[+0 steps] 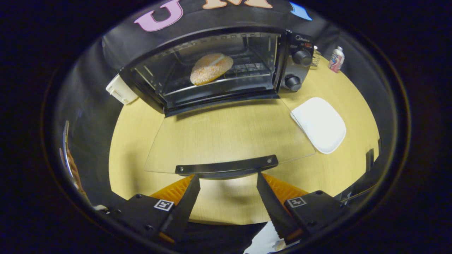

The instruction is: Open the toaster oven, put the food inside, and close the toaster oven door.

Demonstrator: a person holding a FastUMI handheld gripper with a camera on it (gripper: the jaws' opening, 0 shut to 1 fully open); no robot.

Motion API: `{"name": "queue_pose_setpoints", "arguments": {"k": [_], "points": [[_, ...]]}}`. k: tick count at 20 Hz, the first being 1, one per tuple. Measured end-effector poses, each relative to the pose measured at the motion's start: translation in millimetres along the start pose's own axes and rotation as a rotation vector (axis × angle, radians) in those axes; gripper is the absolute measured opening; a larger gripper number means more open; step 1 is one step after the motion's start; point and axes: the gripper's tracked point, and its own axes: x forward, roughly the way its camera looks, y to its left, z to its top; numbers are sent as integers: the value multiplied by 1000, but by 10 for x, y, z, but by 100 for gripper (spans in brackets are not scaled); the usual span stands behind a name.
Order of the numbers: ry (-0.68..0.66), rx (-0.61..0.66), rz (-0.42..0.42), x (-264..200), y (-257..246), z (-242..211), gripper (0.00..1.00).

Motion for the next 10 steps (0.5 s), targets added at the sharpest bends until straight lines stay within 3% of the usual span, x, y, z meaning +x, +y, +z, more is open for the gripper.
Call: {"name": "queue_pose_setpoints", "arguments": {"k": [10], "points": [[-66, 12, -11, -288, 39, 382, 100]]}}
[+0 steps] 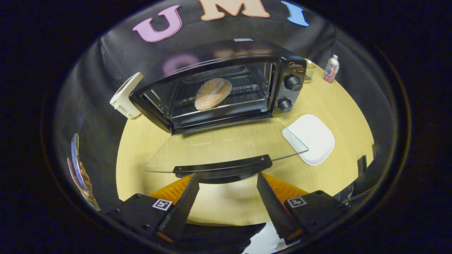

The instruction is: Open the toaster oven, put the food inside, and close the toaster oven door.

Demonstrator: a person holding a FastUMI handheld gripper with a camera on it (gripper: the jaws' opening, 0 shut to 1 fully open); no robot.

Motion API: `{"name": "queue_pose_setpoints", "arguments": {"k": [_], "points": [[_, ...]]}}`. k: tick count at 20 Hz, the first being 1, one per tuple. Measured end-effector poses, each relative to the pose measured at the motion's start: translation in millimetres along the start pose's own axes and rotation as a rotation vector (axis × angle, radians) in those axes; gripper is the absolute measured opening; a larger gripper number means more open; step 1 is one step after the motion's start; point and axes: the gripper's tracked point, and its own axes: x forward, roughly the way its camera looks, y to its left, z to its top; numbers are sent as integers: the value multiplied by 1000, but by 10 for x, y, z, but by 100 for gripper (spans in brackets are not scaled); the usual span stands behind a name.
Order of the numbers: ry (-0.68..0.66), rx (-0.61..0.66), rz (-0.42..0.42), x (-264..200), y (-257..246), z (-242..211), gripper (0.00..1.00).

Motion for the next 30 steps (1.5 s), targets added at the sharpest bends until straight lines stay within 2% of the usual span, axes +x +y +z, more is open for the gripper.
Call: {"name": "queue_pose_setpoints", "arguments": {"k": [14, 20, 25, 30], "points": [[-113, 15, 4, -139, 93, 520, 100], [-155, 74, 66, -86, 223, 799, 100], [-178, 27, 42, 52, 283, 968, 100], [-272, 20, 74, -194, 354, 1287, 98]]}}
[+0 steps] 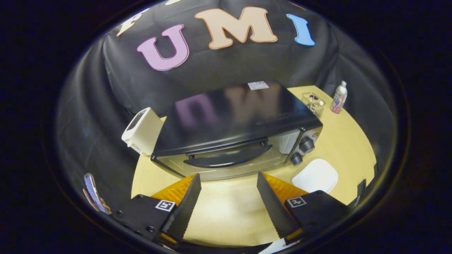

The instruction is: Open the toaster oven, put the food inside, and close the toaster oven door.

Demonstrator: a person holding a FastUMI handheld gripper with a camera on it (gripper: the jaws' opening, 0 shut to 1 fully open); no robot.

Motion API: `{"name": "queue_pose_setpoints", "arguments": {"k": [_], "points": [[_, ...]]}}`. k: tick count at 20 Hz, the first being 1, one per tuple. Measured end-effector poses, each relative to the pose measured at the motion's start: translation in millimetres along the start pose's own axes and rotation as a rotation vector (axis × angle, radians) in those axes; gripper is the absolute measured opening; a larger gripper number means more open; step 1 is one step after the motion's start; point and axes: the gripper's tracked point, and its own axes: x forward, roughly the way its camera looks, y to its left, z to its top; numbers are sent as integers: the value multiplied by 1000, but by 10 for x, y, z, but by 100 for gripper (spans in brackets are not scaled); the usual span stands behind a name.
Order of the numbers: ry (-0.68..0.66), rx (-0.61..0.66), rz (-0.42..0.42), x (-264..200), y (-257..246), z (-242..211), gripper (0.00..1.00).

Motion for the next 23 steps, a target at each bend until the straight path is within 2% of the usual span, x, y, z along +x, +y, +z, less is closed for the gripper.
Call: {"name": "queue_pose_setpoints", "arguments": {"k": [4, 10, 13, 16, 23], "points": [[-162, -18, 9, -341, -7, 572, 98], [-494, -89, -9, -998, 13, 1655, 98], [-615, -109, -28, -1282, 37, 2026, 98], [-679, -125, -50, -1446, 53, 2178, 98], [-706, -57, -5, -1559, 107, 2193, 98]]}}
